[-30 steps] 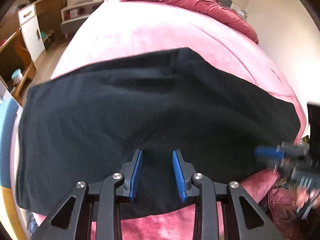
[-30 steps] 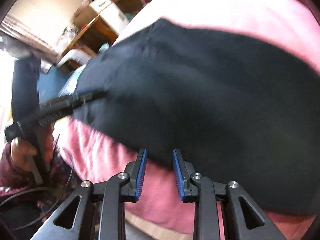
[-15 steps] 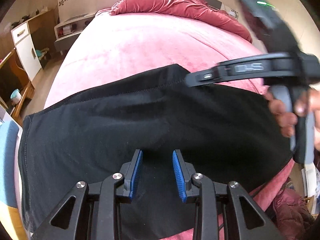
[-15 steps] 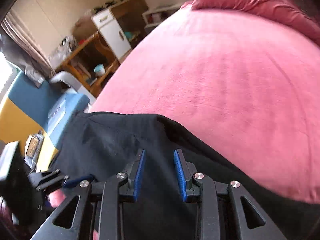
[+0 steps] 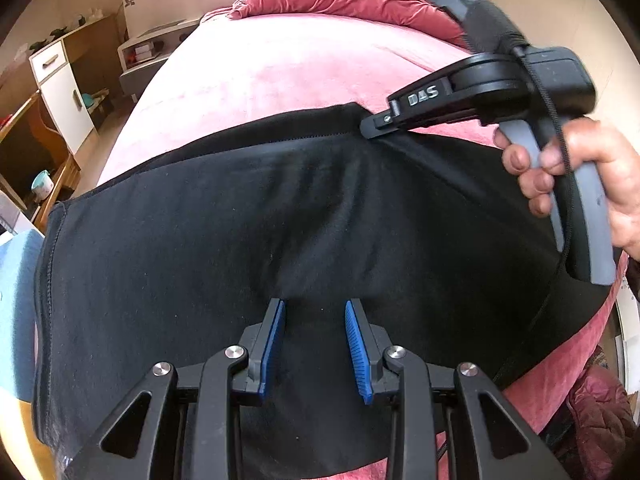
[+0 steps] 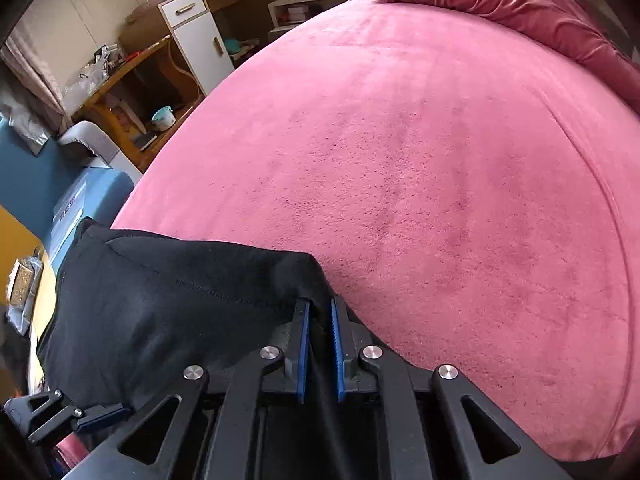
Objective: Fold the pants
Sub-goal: 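Grasp the trouser hem with the right gripper and lift it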
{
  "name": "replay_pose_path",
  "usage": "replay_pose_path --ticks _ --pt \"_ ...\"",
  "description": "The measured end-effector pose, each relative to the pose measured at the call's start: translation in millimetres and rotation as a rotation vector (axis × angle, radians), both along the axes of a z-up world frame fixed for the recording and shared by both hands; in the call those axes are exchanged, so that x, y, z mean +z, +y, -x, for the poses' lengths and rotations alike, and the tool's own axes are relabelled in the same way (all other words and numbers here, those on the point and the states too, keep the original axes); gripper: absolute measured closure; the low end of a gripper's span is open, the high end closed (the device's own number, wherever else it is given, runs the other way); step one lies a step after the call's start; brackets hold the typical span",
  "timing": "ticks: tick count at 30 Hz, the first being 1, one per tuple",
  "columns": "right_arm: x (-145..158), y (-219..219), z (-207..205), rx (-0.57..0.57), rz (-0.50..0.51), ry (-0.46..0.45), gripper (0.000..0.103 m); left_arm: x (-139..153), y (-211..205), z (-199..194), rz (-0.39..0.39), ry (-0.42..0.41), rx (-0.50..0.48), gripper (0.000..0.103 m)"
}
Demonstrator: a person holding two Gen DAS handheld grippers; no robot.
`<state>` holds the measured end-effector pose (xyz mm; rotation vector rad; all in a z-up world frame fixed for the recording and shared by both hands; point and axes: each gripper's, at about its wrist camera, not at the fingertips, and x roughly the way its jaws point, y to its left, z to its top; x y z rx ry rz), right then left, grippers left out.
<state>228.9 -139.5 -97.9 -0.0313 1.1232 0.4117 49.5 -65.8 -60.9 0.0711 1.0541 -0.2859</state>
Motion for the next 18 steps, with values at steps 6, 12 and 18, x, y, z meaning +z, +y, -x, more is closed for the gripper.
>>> replay_pose_path --ticks 6,12,18 --pt "16 -19 25 -0.084 -0.058 -0.024 0.070 5 4 2 -0.002 -0.004 0.009 0.070" --pt "34 -76 62 -0.252 -0.138 -0.049 0.067 -2 0 7 -0.007 -0.011 0.010 0.068" --pt "42 -175 118 -0.488 -0.200 -0.065 0.064 -5 -5 13 -0.016 -0.016 0.003 0.067"
